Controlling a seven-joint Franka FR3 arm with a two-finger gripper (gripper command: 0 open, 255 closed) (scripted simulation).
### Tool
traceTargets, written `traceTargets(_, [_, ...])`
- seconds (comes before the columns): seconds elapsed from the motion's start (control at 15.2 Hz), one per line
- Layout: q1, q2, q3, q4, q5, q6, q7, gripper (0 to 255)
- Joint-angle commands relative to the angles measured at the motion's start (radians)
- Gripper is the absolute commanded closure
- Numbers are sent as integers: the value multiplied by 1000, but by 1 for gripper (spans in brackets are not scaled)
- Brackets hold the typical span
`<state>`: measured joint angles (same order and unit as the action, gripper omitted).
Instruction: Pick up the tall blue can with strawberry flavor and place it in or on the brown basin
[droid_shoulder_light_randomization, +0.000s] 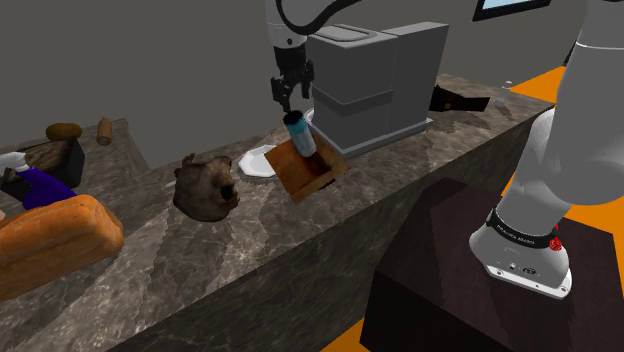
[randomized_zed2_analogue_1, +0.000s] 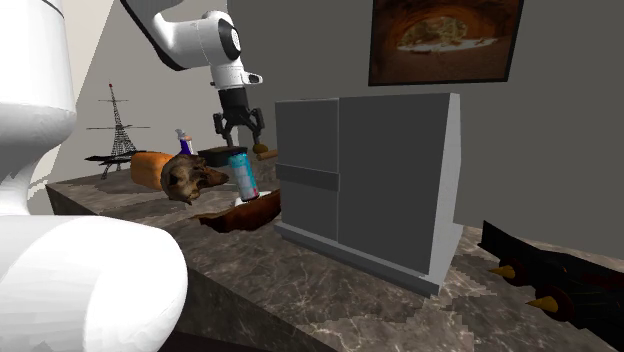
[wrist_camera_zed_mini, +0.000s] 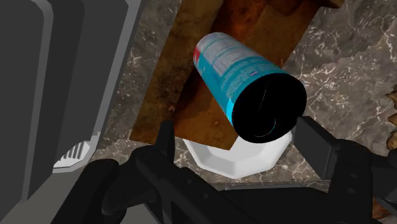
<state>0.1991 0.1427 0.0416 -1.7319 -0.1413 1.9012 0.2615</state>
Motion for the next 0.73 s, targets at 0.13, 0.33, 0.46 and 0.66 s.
traceTargets(0.13, [0,0,0,0,0,0,0,0])
traceTargets(0.33, [4,-8,3,57,2,-64,-2,0])
traceTargets(0.46, [8,-10,6,113,4,-124,-4,0])
traceTargets(0.66, [8,-10,6,113,4,-124,-4,0])
